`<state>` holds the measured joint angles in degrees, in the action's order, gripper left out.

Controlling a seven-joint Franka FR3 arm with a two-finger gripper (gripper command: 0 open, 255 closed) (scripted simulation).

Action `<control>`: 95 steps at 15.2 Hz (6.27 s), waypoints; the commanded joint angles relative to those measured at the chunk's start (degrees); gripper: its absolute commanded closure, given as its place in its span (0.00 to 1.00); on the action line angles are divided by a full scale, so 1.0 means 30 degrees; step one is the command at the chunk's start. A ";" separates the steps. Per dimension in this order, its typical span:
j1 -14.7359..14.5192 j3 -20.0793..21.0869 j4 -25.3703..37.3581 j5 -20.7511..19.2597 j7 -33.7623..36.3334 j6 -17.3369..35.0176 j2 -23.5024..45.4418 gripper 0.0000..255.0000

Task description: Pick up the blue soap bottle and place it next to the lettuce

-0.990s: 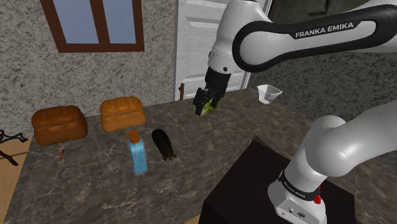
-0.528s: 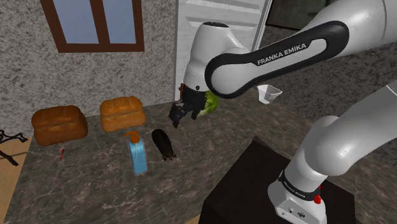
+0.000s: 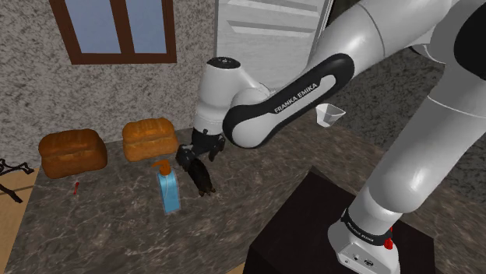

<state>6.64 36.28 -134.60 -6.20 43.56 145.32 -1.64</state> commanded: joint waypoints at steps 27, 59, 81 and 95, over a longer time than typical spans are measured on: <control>-0.3943 -0.3282 0.6678 -1.0769 0.9873 0.1295 0.9826 1.00; -0.1960 -0.0577 0.7577 -0.5960 0.5997 -0.2962 0.5676 1.00; -0.1420 0.0236 1.0778 -0.3282 0.3694 -0.7649 0.3528 1.00; -0.0244 -0.0288 1.2232 -0.2039 0.1178 -0.9284 0.2823 1.00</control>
<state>4.90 35.97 -97.69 -12.98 48.88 117.14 7.12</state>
